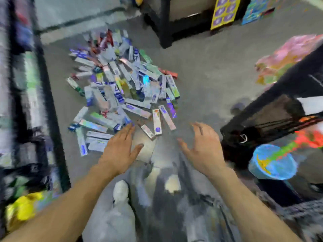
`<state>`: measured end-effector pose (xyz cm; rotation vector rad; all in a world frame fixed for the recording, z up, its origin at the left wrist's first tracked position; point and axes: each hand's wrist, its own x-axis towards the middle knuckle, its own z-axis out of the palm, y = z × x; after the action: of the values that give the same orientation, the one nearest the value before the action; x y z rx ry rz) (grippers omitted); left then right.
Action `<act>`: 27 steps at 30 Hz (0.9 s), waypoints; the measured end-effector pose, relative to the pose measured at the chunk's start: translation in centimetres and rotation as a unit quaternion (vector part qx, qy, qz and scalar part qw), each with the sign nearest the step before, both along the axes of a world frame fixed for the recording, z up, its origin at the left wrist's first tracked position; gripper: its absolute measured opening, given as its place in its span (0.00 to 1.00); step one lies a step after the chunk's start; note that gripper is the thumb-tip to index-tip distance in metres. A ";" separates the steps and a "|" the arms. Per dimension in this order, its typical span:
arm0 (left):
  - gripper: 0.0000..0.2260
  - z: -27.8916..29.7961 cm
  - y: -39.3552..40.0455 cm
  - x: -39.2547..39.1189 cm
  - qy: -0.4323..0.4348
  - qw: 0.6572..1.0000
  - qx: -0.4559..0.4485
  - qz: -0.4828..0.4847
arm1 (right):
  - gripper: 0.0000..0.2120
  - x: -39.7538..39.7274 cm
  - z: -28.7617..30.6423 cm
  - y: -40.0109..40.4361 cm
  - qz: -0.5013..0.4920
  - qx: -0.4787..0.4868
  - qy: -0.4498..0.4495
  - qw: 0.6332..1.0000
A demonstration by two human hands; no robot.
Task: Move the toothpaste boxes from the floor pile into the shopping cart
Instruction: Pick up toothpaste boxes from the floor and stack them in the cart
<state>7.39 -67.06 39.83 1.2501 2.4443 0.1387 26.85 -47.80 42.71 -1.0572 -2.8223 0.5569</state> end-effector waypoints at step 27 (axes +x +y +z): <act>0.33 -42.4 -22.9 -25.9 -0.101 0.934 -0.030 0.343 | 0.39 -39.2 -43.4 -18.7 0.376 -0.013 -0.197 0.905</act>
<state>-18.54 -89.97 -2.54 0.2880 2.5617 0.3571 -12.38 -66.51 -0.70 -0.0082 -3.5564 0.4521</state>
